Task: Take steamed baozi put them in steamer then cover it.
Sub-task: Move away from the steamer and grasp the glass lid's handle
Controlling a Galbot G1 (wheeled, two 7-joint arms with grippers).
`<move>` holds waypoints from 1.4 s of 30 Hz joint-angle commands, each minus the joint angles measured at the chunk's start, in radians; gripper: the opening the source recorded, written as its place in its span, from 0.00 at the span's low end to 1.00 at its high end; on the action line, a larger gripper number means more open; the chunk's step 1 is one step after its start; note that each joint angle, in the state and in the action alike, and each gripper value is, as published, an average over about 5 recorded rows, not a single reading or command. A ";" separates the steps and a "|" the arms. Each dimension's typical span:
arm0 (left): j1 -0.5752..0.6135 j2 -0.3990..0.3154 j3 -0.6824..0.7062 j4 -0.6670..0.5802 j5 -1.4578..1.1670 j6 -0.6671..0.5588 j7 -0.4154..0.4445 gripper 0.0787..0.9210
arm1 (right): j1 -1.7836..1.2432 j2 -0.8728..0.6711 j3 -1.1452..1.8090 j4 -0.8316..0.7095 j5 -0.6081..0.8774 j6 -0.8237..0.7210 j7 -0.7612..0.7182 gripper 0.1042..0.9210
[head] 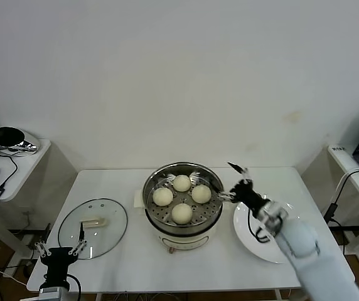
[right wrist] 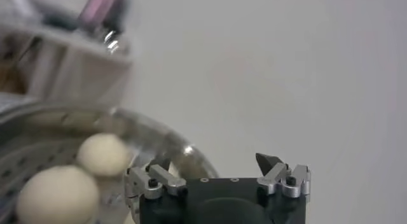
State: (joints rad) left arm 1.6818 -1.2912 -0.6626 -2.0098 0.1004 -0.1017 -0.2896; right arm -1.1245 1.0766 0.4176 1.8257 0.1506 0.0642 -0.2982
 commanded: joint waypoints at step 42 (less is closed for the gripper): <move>-0.524 0.244 0.149 0.717 1.121 -0.006 0.081 0.88 | -0.537 0.451 0.583 0.113 -0.075 0.162 0.213 0.88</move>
State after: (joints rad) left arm 1.2699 -1.0607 -0.5375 -1.4291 1.1820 -0.1079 -0.2168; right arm -1.6478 1.5161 0.9791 1.9406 0.0759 0.2206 -0.0932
